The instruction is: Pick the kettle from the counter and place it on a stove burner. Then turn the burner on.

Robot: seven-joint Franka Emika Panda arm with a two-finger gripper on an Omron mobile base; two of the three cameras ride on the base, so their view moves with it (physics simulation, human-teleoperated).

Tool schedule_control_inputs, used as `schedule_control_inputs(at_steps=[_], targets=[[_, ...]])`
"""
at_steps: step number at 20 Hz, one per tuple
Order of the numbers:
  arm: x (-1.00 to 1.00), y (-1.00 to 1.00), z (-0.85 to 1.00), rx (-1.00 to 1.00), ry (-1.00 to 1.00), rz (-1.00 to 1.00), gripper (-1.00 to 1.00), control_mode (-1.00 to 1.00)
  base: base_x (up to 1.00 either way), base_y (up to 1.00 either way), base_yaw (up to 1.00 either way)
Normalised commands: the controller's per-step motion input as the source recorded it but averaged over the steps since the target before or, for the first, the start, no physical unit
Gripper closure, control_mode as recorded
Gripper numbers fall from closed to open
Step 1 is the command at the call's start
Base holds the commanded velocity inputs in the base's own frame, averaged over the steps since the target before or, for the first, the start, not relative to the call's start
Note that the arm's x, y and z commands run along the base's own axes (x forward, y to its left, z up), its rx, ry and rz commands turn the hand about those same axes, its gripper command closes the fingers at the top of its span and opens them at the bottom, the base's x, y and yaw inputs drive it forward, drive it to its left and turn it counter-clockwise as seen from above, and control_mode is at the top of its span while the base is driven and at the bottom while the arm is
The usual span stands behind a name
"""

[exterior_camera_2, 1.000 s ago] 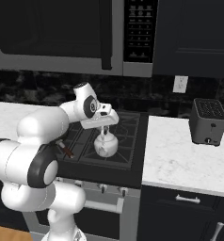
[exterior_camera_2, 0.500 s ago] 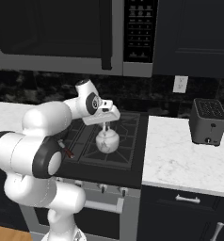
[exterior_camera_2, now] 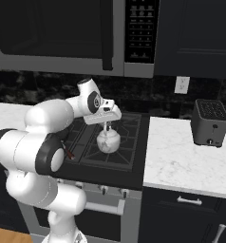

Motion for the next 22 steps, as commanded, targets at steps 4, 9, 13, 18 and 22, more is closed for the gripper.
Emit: schedule_control_inputs(at_steps=[4, 9, 13, 18, 22], targets=[[0.01, 0.0, 0.0, 0.0, 0.0, 0.0, -1.0, -1.0, 0.0, 0.0, 0.0], [0.01, 0.0, 0.0, 0.0, 0.0, 0.0, -1.0, -1.0, 0.0, 0.0, 0.0], [0.0, 0.0, 0.01, 0.0, -0.03, 0.0, -1.0, -1.0, 0.0, 0.0, 0.0], [-0.32, -0.04, 0.27, 0.0, -0.17, 0.0, -1.0, -1.0, 0.0, 0.0, 0.0], [-1.0, -0.37, 0.49, 0.08, -0.48, 0.0, -1.0, -1.0, 0.0, 0.0, 0.0]])
